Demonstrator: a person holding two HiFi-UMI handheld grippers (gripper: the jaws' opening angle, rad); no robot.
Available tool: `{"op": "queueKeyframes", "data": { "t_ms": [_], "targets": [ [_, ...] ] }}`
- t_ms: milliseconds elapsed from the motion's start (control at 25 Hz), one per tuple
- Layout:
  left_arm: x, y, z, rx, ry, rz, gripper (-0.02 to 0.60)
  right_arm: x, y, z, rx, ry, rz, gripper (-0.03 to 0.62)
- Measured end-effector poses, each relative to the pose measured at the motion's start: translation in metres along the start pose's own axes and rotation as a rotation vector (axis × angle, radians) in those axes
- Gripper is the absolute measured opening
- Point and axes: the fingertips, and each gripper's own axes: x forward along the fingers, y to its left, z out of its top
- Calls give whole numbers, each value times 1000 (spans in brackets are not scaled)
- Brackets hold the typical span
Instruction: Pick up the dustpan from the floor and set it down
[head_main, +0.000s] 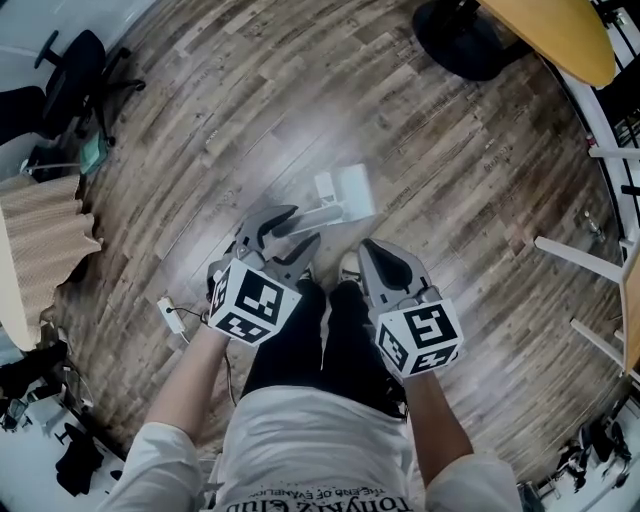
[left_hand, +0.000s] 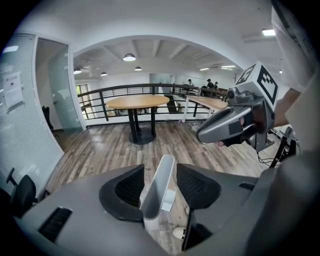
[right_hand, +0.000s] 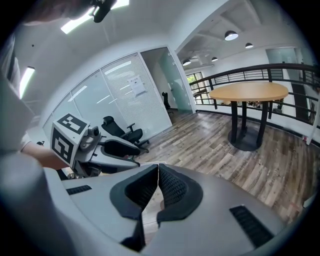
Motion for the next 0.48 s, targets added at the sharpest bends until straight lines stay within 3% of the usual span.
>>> {"op": "queueKeyframes", "data": {
  "t_ms": [480],
  "targets": [
    [42,0,-19,103,82,-97,225,7,-12,-17,60,19,-13,26]
  ]
}}
